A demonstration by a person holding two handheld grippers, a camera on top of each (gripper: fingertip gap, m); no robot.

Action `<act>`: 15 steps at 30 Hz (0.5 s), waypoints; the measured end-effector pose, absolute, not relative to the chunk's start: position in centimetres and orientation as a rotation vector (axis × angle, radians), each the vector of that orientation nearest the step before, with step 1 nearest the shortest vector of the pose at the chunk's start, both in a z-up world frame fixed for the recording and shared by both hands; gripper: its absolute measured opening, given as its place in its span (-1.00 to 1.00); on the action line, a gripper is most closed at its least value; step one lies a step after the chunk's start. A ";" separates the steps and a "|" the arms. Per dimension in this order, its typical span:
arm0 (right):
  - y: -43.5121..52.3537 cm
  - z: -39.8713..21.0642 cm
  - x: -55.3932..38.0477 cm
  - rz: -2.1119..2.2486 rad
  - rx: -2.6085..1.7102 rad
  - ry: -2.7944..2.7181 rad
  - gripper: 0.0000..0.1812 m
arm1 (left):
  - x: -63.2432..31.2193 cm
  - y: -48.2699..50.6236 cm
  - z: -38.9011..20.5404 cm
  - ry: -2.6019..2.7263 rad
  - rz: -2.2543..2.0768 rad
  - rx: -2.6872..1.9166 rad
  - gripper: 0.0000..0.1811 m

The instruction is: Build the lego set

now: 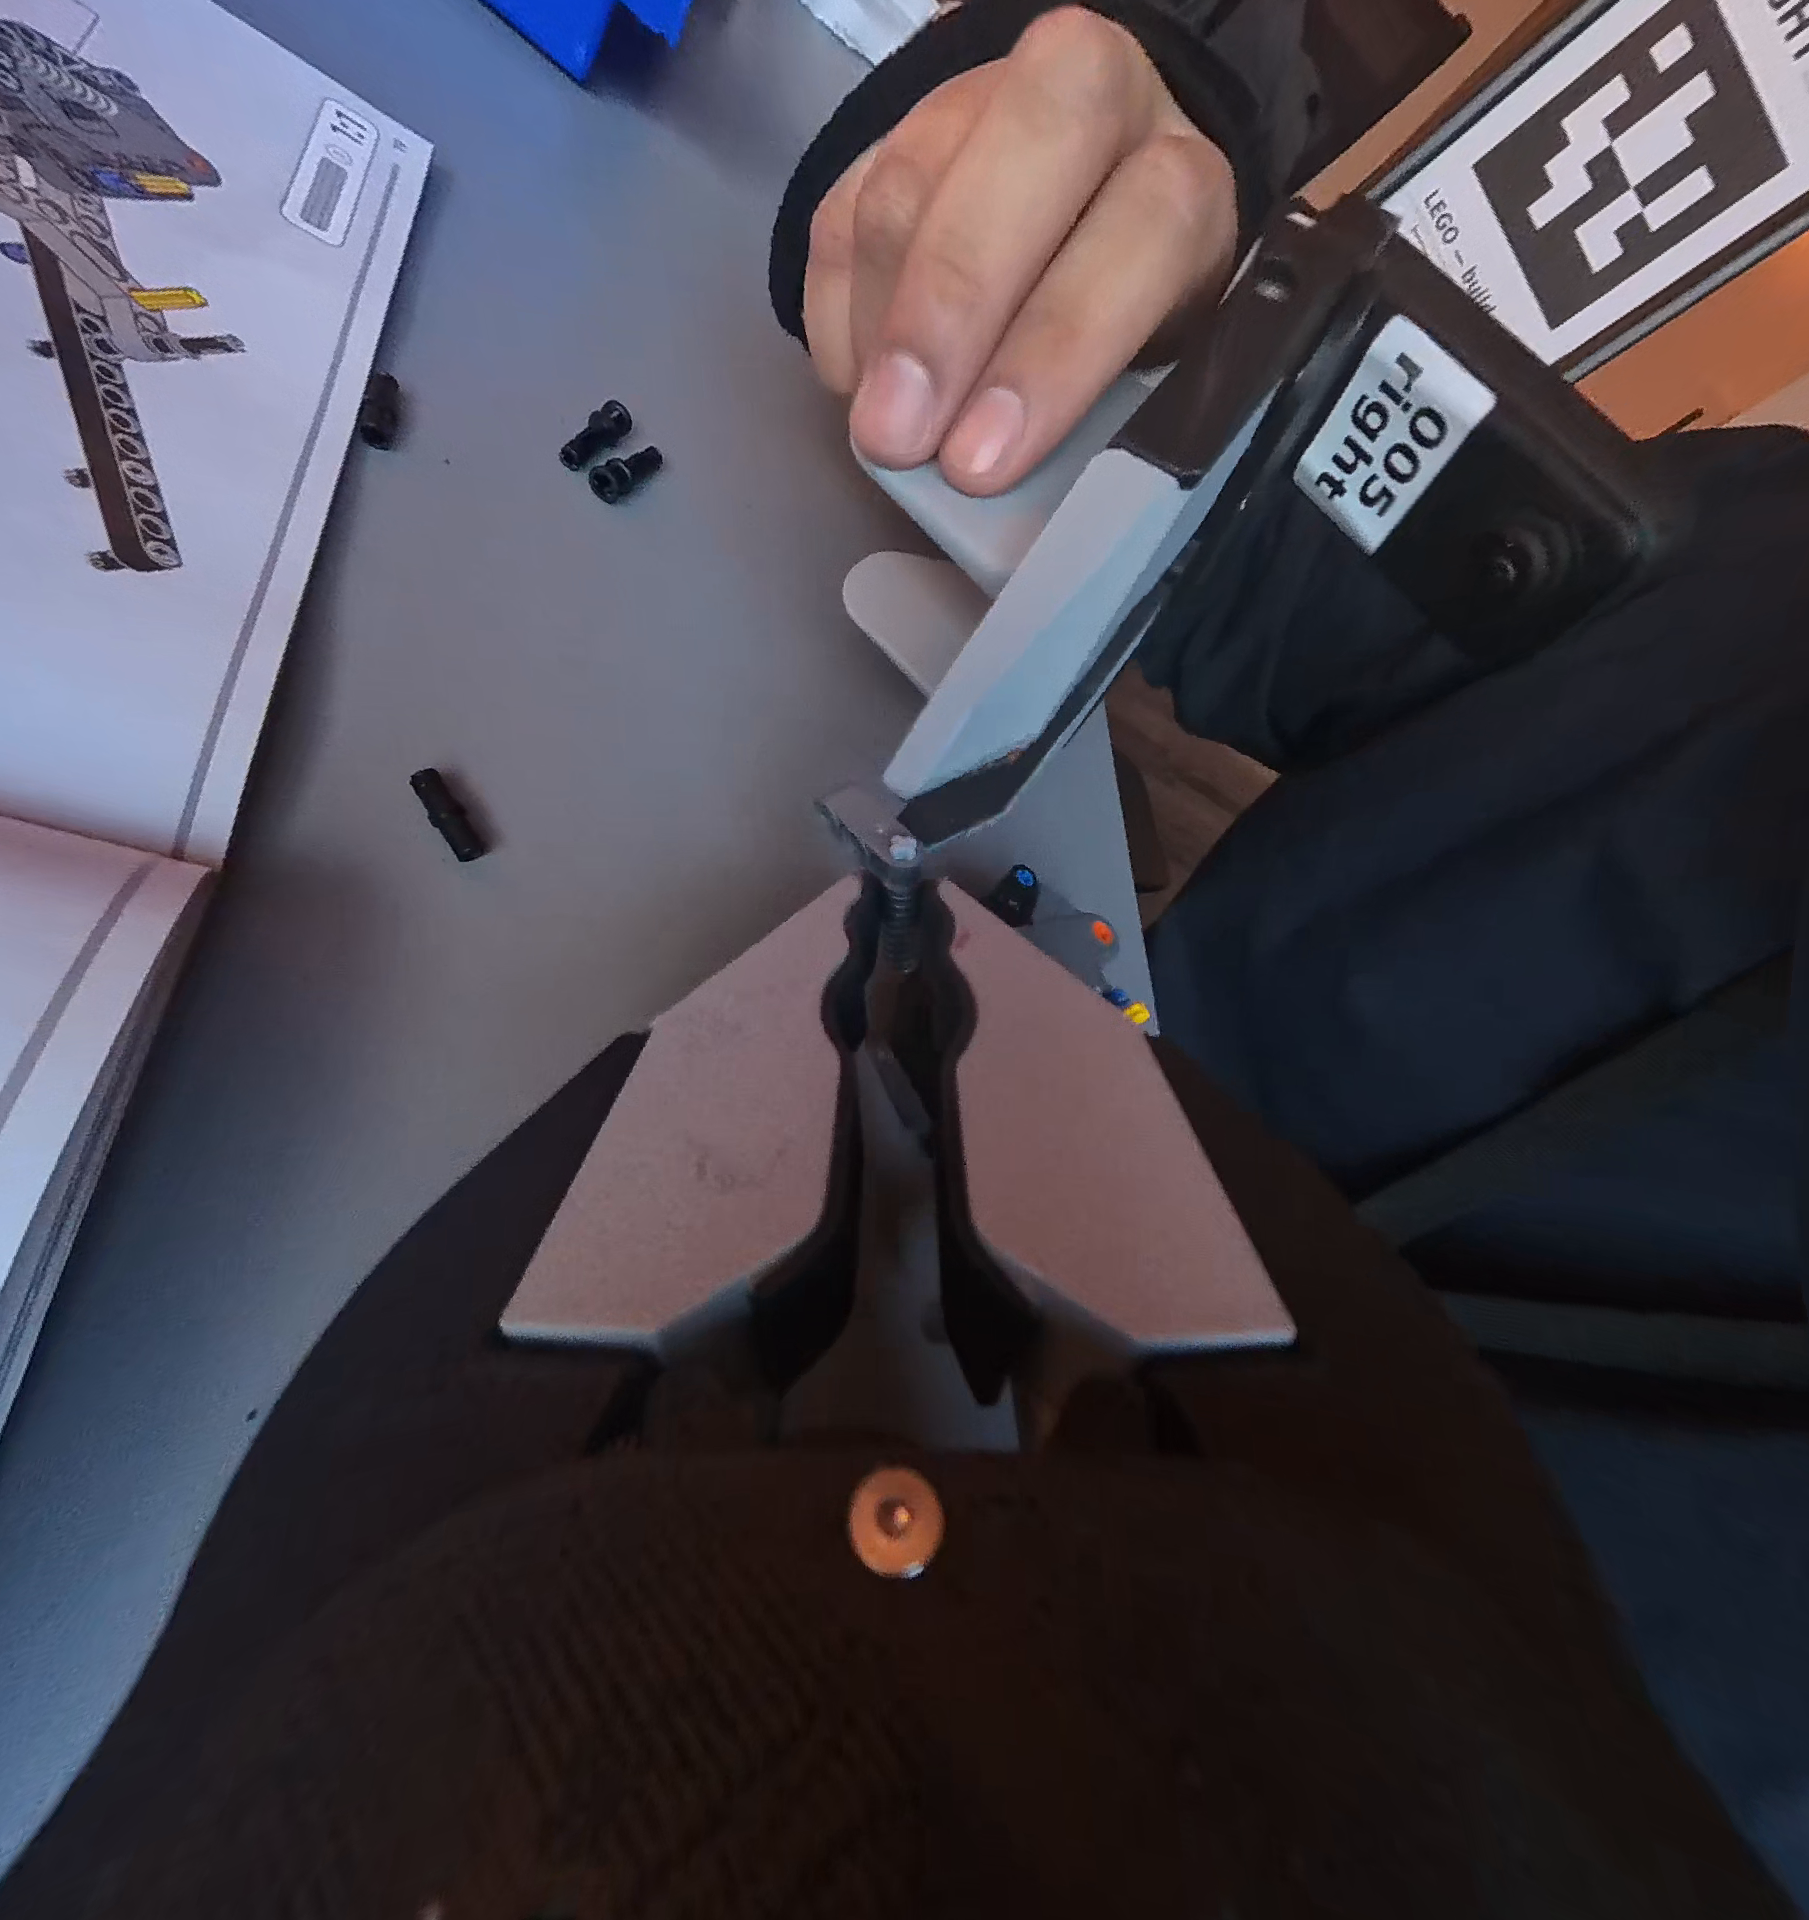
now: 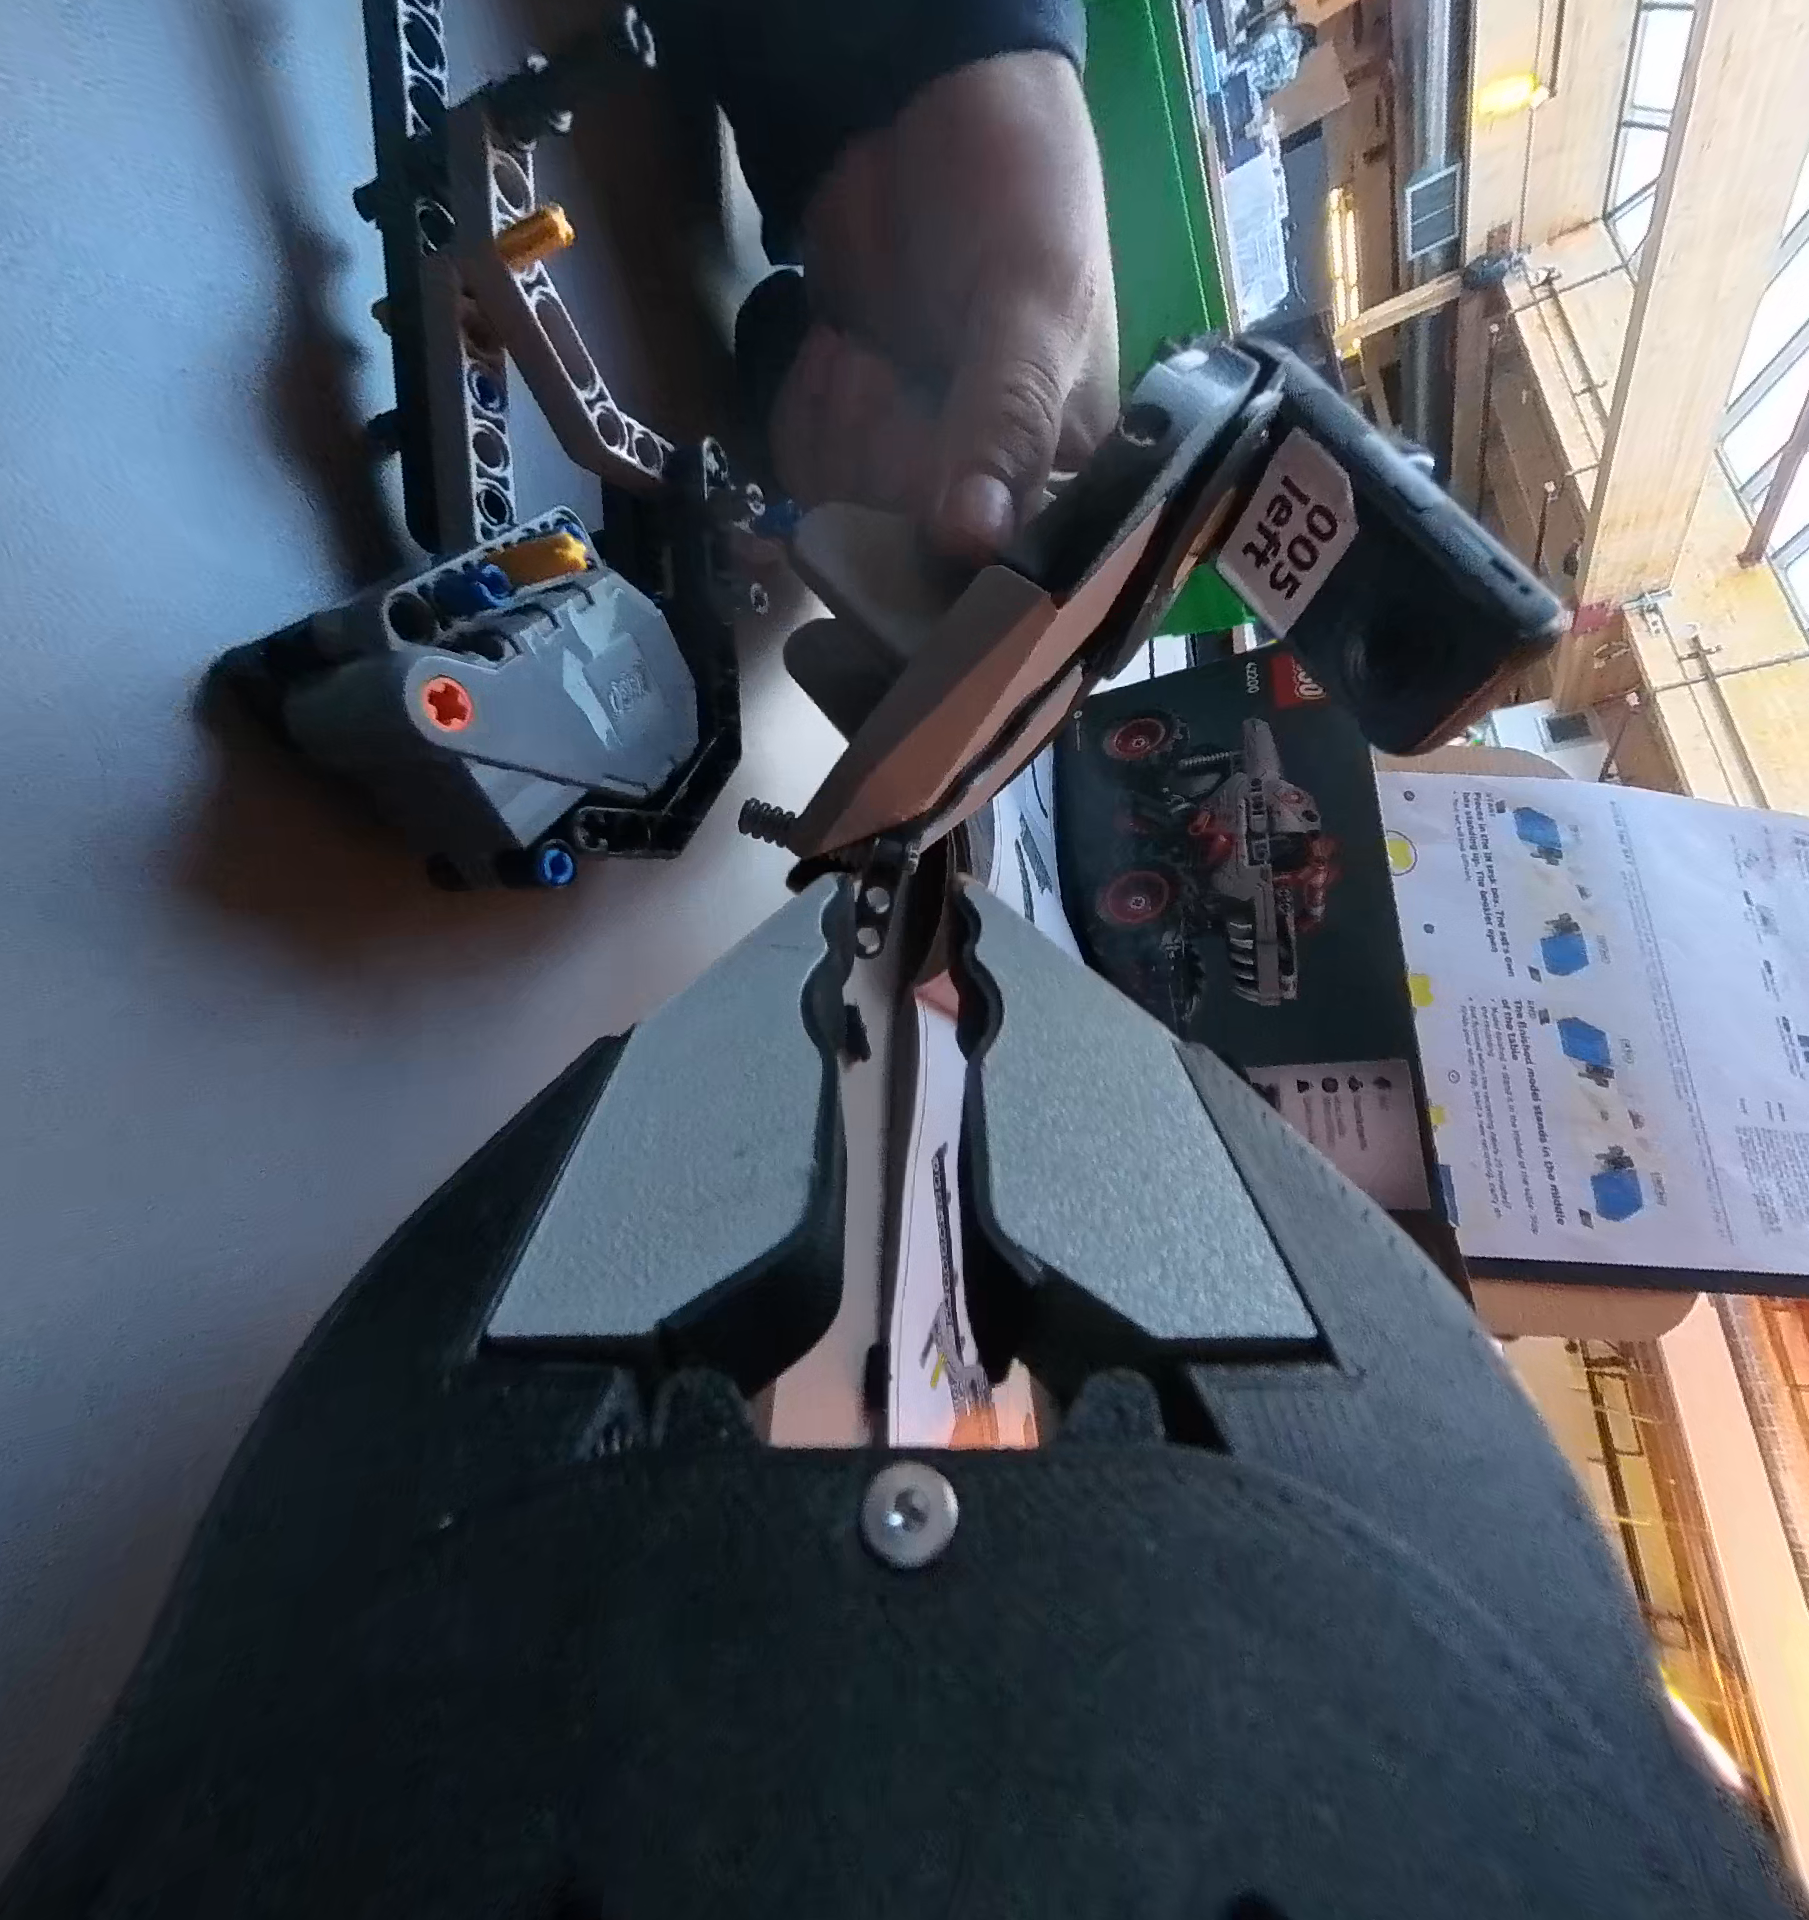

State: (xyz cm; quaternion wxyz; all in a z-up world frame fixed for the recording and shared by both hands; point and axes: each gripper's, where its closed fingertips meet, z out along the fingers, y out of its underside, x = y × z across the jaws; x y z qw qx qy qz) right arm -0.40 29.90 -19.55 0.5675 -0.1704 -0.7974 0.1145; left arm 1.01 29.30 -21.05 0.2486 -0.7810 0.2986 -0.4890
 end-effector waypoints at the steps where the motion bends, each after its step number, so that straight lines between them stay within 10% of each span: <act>1: 29.8 -19.6 -0.5 0.271 -0.395 -1.877 -0.82 | 1.1 29.2 -21.0 0.810 -1.345 -2.129 -0.93; 15: 29.3 -20.2 -0.9 0.259 -0.354 -1.890 -0.87 | 0.8 28.7 -21.5 0.813 -1.369 -2.176 -0.93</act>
